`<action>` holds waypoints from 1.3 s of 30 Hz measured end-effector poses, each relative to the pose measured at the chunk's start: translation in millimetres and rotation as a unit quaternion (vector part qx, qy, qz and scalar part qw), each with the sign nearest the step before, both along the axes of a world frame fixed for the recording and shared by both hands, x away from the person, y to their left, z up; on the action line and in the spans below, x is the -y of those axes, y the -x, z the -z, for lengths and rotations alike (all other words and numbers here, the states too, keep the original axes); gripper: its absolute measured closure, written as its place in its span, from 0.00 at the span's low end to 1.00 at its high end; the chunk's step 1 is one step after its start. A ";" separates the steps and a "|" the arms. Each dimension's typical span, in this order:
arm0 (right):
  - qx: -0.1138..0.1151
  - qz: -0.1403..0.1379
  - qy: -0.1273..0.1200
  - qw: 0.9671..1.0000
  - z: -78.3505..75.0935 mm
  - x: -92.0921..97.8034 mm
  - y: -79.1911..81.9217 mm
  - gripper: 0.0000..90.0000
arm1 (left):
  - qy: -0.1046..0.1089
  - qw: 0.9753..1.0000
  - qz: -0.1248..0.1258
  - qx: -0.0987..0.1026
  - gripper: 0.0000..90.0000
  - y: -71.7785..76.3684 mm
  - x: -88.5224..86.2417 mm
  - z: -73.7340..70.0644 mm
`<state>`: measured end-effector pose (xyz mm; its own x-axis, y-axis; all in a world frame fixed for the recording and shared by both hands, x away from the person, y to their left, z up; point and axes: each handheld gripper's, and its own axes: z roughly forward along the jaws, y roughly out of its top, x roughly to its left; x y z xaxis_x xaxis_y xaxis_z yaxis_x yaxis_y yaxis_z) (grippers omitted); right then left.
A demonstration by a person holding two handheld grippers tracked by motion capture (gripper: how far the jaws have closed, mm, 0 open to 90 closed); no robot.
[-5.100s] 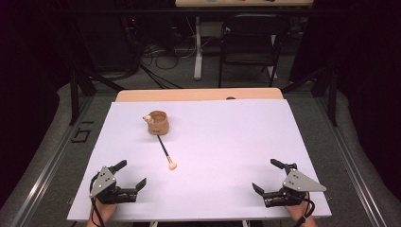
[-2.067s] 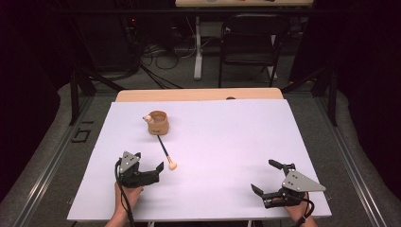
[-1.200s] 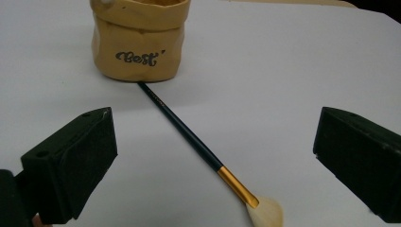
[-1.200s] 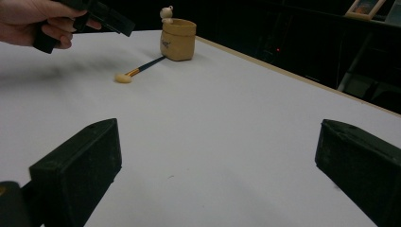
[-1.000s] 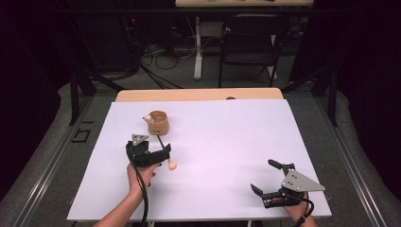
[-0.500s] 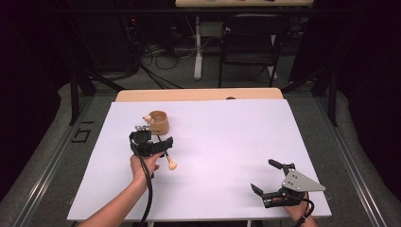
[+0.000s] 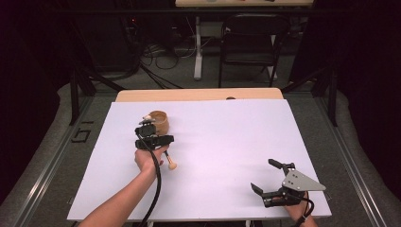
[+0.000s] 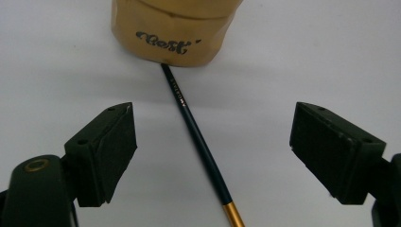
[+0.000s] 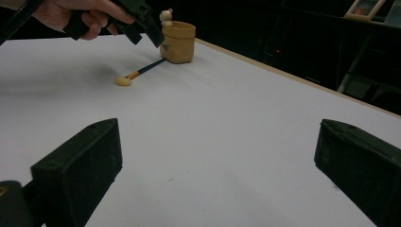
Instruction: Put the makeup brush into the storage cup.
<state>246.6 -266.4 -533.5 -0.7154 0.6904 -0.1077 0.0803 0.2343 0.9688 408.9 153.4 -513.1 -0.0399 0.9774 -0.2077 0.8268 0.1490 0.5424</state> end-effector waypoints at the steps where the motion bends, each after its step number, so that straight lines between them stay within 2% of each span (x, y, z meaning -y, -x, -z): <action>1: 0.002 0.003 -0.001 1.000 0.1 -0.2 -0.3 0.02 | -0.001 1.000 -0.004 -0.007 0.20 -0.7 -0.8 1.4; 7: 0.001 -0.001 -0.001 1.000 -0.1 -1.6 -1.7 0.02 | 0.003 0.999 -0.023 -0.034 0.30 -3.6 -3.5 7.3; 11: 0.001 -0.003 -0.002 1.000 0.3 -3.1 -3.6 0.02 | 0.005 0.999 -0.033 -0.043 0.35 -7.3 -2.2 10.9; 14: 0.000 -0.005 -0.002 1.000 0.3 -3.4 -4.3 0.02 | 0.003 0.998 -0.031 -0.048 0.38 -8.6 -0.2 11.9; 18: -0.001 -0.007 0.002 1.000 -0.1 -3.3 -4.7 0.02 | 0.005 0.997 -0.045 -0.054 0.46 -11.4 3.0 16.5; 23: 0.000 -0.008 0.002 1.000 -0.1 -3.4 -4.8 0.02 | 0.005 0.997 -0.050 -0.064 0.54 -12.2 7.1 22.2; 32: -0.001 -0.008 0.002 1.000 -0.1 -3.4 -4.9 0.03 | -0.006 0.997 -0.054 -0.063 0.67 -11.1 11.3 23.2; 39: 0.000 -0.007 0.003 1.000 -0.1 -3.3 -5.0 0.03 | -0.018 0.996 -0.063 -0.053 0.77 -10.5 14.9 24.9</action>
